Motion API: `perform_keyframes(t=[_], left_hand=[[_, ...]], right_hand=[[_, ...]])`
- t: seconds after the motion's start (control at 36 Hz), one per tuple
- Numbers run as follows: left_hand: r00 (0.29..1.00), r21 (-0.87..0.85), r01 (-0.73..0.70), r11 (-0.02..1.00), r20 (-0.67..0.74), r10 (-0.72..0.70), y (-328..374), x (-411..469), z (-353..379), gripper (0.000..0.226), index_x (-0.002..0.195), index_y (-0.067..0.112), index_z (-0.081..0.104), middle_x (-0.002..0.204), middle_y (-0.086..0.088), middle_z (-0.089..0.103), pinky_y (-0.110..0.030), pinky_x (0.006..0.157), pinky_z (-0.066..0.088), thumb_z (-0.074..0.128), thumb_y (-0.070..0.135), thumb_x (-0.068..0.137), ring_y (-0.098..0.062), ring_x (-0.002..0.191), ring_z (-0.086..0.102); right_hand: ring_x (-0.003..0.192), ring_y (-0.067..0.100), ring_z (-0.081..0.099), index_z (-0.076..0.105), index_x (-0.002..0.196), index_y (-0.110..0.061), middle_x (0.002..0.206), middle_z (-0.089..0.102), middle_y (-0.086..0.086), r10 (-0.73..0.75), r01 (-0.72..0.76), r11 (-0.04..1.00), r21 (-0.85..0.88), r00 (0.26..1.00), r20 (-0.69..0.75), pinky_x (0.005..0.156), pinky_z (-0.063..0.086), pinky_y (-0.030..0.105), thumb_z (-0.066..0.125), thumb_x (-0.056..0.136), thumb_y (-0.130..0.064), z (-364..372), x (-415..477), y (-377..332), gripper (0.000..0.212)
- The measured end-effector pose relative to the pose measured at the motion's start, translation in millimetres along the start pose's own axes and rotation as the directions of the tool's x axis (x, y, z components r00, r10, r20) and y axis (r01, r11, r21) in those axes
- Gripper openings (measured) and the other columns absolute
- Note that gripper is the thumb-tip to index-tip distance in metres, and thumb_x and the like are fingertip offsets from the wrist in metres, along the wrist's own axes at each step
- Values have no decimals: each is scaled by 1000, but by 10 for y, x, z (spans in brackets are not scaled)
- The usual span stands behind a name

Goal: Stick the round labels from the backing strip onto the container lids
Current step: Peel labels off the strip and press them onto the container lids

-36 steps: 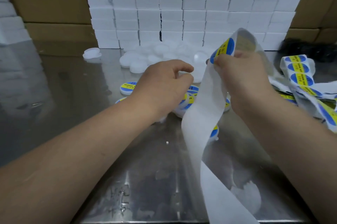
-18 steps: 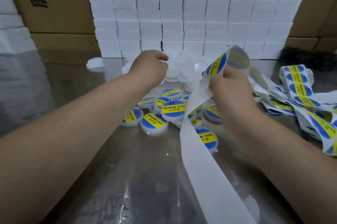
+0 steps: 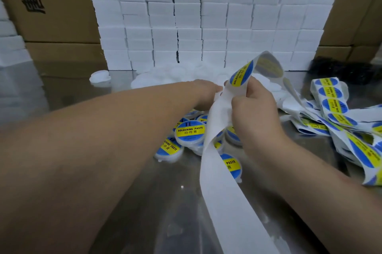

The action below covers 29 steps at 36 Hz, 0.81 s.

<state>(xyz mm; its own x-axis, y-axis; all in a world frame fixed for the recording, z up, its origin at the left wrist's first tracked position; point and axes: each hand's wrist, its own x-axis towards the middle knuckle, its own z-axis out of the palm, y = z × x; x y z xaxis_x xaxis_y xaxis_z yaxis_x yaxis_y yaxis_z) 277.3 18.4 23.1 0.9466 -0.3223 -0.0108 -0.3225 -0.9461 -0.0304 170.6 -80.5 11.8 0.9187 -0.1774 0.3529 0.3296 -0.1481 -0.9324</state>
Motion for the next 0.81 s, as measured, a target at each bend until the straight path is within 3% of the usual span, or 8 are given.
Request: perform_keyframes(t=[0.06, 0.19, 0.31, 0.44, 0.61, 0.72, 0.81], left_hand=[[998, -2, 23, 1000, -65, -23, 7, 8, 16, 28, 65, 24, 34, 69, 5, 40, -30, 69, 37, 48, 21, 89, -20, 73, 43], [977, -90, 33, 995, -209, -51, 6, 1, 6, 28, 65, 27, 34, 67, 7, 38, -25, 52, 30, 42, 23, 92, -12, 60, 37], [971, -107, 32, 994, -234, -57, -18, -42, -20, 7, 88, 15, 48, 83, 0, 44, -28, 62, 31, 41, 15, 89, -20, 76, 42], [940, -147, 77, 986, -319, -120, -34, -85, -50, 19, 104, 11, 47, 92, -4, 42, -31, 66, 31, 44, 11, 86, -23, 82, 40], [931, -101, 106, 989, -340, -134, 34, -123, -89, 6, 85, 11, 38, 84, -6, 39, -32, 64, 31, 42, 9, 87, -23, 77, 39], [939, -63, 99, 993, -326, -114, 48, -109, -78, 7, 85, 12, 39, 88, -6, 38, -31, 67, 32, 44, 8, 88, -23, 80, 40], [924, -138, 119, 983, -347, -161, 43, -110, -57, 11, 97, 7, 42, 85, -6, 39, -32, 63, 32, 46, 7, 87, -23, 76, 40]], right_hand=[[72, 9, 56, 59, 88, -23, 81, 64, -4, -18, 18, 1000, 1, 1000, 12, 63, 43, 22, 35, 81, 4, 0, -13, -19, 37], [74, 14, 55, 60, 95, -14, 87, 64, 4, -42, 42, 999, -3, 998, 37, 65, 43, 25, 32, 78, 7, -6, -36, -36, 39], [65, 10, 52, 57, 87, -22, 77, 61, -3, -29, 29, 1000, -1, 999, 43, 58, 38, 23, 32, 79, 6, -22, -31, -27, 39], [60, 7, 51, 56, 82, -27, 76, 62, -7, -17, 17, 1000, -2, 998, 56, 51, 39, 18, 33, 80, 4, -24, -34, -8, 39], [50, -2, 51, 57, 82, -28, 71, 63, -11, -2, 1, 1000, 15, 998, 63, 46, 39, 11, 32, 77, 6, -16, -26, -6, 42], [49, -2, 51, 56, 83, -27, 71, 62, -10, -1, 1, 1000, 7, 998, 64, 45, 39, 11, 31, 75, 7, -11, -32, -14, 43], [55, 6, 50, 58, 97, -27, 78, 63, -4, -4, 4, 1000, -2, 997, 72, 47, 38, 16, 31, 75, 6, -5, -37, -12, 48]])
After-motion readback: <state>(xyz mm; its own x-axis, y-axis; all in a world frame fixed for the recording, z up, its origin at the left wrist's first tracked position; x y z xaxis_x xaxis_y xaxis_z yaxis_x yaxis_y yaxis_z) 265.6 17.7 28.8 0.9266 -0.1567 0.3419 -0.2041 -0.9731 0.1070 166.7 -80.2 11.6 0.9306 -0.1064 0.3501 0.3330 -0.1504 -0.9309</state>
